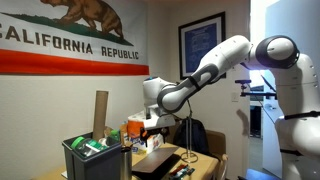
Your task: Close the laptop
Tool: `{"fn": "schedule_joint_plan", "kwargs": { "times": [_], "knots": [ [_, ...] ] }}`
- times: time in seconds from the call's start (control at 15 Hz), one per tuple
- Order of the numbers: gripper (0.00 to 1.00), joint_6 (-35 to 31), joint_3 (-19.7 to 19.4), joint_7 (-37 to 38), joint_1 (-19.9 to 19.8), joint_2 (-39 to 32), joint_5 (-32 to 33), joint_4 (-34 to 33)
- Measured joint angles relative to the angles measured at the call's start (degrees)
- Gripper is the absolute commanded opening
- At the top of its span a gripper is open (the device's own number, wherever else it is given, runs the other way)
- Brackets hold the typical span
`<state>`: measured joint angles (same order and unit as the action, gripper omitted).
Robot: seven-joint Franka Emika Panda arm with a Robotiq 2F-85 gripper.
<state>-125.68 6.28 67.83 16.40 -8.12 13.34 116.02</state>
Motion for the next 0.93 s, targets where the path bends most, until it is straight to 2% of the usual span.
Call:
{"fn": "schedule_joint_plan", "kwargs": {
  "times": [0.47, 0.93],
  "knots": [
    [1.0, 6.0, 1.3, -13.7, -1.3, 8.8, -3.8, -0.3],
    [1.0, 6.6, 1.8, -14.9, -1.6, 9.9, -4.4, -0.2]
  ]
}}
